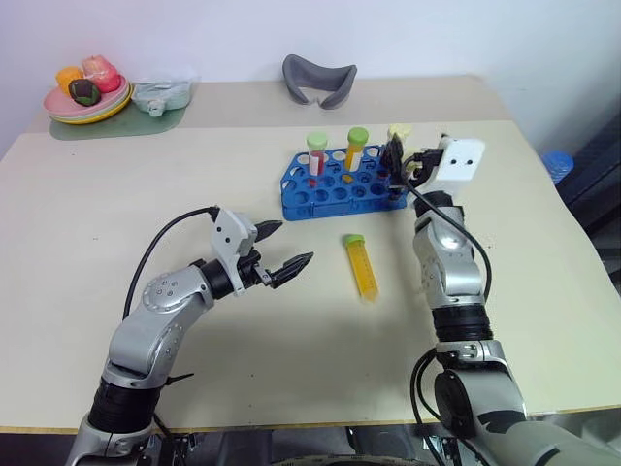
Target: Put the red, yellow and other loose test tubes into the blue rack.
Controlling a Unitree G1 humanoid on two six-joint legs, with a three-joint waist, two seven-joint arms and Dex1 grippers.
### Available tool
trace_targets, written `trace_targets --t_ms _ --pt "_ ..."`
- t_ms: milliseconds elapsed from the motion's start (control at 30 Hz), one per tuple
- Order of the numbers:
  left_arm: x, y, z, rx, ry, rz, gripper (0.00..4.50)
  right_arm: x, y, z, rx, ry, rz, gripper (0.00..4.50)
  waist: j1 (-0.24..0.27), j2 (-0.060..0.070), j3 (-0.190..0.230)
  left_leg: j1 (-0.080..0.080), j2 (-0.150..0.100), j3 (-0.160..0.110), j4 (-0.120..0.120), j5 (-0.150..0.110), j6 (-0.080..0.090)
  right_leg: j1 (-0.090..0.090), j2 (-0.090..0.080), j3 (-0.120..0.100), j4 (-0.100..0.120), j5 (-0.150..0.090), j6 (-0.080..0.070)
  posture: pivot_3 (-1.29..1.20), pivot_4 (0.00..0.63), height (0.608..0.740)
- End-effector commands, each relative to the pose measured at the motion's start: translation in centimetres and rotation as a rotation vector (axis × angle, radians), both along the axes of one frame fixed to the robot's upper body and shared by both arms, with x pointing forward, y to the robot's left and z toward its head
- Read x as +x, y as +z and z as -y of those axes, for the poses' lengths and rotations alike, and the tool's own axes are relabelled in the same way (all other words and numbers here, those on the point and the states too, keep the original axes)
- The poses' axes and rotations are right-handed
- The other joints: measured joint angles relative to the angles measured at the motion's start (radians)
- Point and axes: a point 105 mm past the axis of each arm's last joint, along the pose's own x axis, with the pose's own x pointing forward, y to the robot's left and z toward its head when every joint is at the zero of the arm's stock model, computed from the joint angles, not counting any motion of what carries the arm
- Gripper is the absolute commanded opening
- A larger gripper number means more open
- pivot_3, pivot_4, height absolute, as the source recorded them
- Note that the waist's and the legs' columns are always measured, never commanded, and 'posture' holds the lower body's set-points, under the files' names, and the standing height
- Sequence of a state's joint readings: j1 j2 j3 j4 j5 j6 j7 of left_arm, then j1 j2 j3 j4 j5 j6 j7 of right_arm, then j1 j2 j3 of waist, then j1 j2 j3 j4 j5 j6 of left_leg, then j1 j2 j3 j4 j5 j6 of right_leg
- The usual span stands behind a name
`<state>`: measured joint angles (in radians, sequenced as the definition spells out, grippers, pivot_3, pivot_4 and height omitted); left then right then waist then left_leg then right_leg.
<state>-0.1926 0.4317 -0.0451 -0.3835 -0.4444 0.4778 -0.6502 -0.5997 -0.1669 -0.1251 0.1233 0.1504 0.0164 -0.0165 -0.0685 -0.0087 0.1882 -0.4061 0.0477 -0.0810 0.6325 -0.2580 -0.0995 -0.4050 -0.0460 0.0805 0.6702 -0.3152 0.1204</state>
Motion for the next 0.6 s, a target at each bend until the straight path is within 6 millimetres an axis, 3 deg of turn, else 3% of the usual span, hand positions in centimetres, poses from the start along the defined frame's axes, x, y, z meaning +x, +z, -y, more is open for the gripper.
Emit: trace_targets --t_ms 33,133,233,367,500,600 --pt "-0.2 0.6 -0.2 -0.005 0.001 0.037 4.50 -2.2 3.4 0.5 -0.057 0.045 0.080 4.41 0.001 0.000 0.000 0.000 0.000 0.000 0.000 0.000 0.000 0.000 0.000 0.000 0.000 0.000 0.000 0.00 0.150 0.740" --pt "-0.2 0.5 -0.3 -0.005 0.005 0.035 4.50 -4.2 4.2 0.2 -0.167 0.186 0.004 4.41 0.004 0.000 0.000 0.000 0.000 0.000 0.000 0.000 0.000 0.000 0.000 0.000 -0.001 0.000 0.000 0.00 0.150 0.740" --pt "-0.1 0.3 -0.6 0.004 0.008 0.028 4.50 -6.4 1.7 -0.5 -0.321 0.371 -0.271 4.41 0.013 0.000 0.000 0.000 0.000 0.000 0.000 0.000 0.001 0.001 0.000 0.000 -0.001 0.000 0.000 0.00 0.150 0.740" --pt "0.3 -0.1 -1.1 0.033 0.007 0.022 4.50 -9.2 -1.8 -1.3 -0.417 0.474 -0.620 4.41 0.007 0.001 0.000 0.001 0.000 0.000 0.000 -0.001 0.001 0.002 0.001 0.000 -0.001 0.000 0.000 0.00 0.150 0.740" --pt "0.7 0.1 -1.3 0.041 0.006 0.028 4.50 -9.9 -3.5 -2.7 -0.412 0.482 -0.833 4.41 0.003 0.001 0.000 0.001 0.000 0.000 0.001 -0.001 0.002 0.002 0.001 0.000 -0.001 0.000 0.000 0.00 0.150 0.740" --pt "1.0 0.4 -1.3 0.043 0.006 0.034 4.50 -9.2 -4.7 -4.5 -0.381 0.512 -0.927 4.41 0.003 0.000 0.000 0.001 0.000 -0.001 0.000 -0.001 0.002 0.002 0.001 0.000 0.000 0.000 0.000 0.00 0.150 0.740"
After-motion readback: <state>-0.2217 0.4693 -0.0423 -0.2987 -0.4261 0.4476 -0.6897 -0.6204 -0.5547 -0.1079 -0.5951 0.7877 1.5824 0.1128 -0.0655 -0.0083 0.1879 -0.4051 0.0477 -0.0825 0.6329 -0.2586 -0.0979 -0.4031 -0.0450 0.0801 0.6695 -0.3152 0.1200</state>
